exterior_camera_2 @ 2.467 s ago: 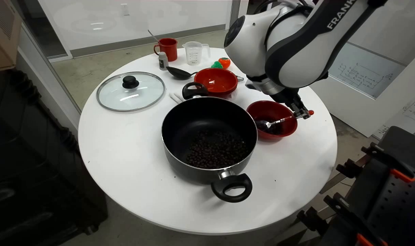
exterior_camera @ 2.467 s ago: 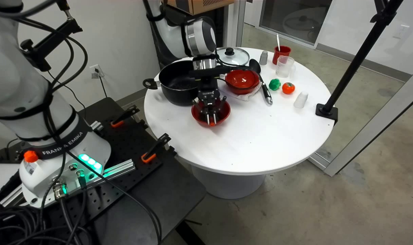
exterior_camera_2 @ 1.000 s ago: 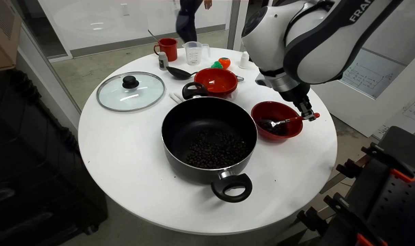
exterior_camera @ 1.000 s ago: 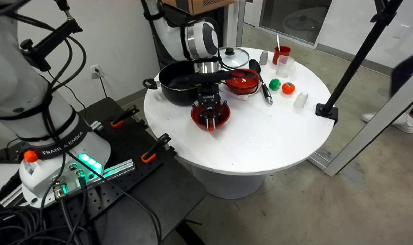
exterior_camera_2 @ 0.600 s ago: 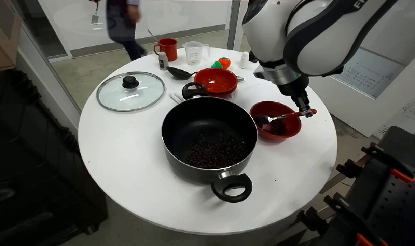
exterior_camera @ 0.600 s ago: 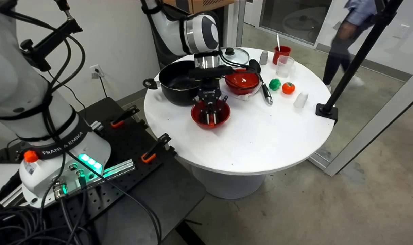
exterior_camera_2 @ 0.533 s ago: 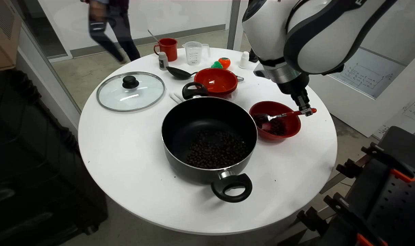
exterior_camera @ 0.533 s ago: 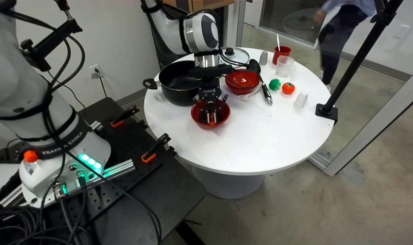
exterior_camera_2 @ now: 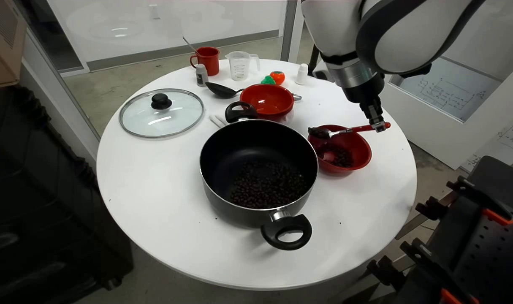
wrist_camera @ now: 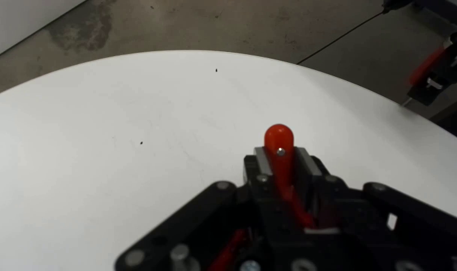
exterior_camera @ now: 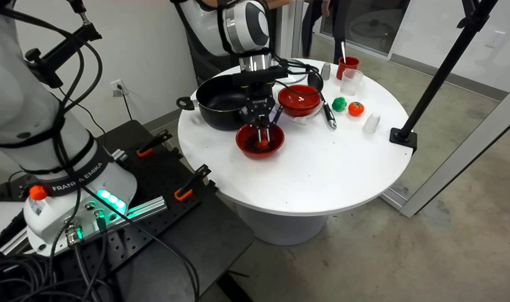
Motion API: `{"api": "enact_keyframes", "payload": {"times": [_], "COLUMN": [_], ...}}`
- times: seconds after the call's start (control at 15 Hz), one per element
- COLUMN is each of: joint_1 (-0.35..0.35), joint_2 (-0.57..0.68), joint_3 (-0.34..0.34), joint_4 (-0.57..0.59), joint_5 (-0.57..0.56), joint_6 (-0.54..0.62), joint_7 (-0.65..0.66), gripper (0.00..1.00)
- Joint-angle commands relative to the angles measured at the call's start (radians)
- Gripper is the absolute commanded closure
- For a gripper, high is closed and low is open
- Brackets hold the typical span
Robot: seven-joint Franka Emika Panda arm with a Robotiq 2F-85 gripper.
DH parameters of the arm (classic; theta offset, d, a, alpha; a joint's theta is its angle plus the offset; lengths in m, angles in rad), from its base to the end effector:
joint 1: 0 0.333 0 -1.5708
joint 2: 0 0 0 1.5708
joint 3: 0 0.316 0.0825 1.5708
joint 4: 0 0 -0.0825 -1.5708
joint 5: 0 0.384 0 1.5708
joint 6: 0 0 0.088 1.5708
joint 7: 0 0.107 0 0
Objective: Use the spoon to put some contents of the bowl in the pot
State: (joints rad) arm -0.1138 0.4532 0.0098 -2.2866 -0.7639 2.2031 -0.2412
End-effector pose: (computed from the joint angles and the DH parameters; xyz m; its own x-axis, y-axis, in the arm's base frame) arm 0.4634 -0.0718 0.1265 0.5927 0.5129 -0.6210 0.7198 -0.6833 0.1226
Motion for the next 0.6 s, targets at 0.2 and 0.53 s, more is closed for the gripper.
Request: {"api": "enact_keyframes", "payload": {"times": [0.2, 0.53], "joint_1": [0.025, 0.052], "joint_2": [-0.099, -0.131], "joint_3": [0.003, 0.008], "joint_4": [-0.027, -0.028], "joint_5": [0.069, 0.077], "joint_6": [0.009, 0.002], "joint_7": [-0.028, -0.024], "gripper": [0.95, 0.95]}}
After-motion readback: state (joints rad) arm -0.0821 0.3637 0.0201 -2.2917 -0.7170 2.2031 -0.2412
